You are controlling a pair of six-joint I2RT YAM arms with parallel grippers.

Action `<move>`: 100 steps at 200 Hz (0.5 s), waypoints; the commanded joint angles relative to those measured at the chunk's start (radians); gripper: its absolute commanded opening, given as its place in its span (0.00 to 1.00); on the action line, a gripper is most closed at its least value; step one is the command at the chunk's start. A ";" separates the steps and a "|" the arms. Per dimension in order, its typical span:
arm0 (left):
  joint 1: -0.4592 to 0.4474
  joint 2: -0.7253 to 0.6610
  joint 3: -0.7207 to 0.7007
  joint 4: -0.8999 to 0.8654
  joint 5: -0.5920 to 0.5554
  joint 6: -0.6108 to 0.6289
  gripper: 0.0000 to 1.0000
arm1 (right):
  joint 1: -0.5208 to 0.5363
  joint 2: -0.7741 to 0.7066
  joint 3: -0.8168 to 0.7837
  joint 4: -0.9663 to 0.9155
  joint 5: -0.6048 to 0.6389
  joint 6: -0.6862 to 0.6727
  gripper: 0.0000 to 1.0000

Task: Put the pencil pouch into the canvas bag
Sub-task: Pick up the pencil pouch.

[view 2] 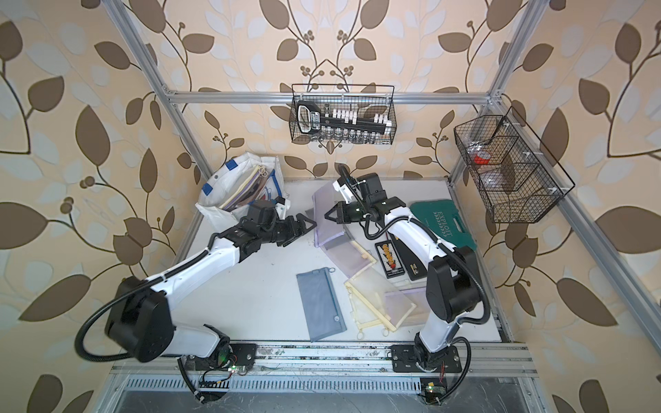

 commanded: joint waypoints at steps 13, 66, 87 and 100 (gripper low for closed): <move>-0.003 -0.156 -0.043 0.000 0.088 -0.022 0.99 | -0.002 -0.117 -0.057 -0.043 -0.084 -0.012 0.00; -0.001 -0.229 -0.056 0.122 0.113 -0.126 0.99 | 0.014 -0.272 -0.129 0.179 -0.302 0.125 0.00; -0.001 -0.224 -0.058 0.211 0.123 -0.170 0.96 | 0.028 -0.299 -0.152 0.214 -0.339 0.137 0.00; -0.001 -0.216 -0.067 0.297 0.135 -0.211 0.93 | 0.041 -0.309 -0.161 0.232 -0.352 0.149 0.00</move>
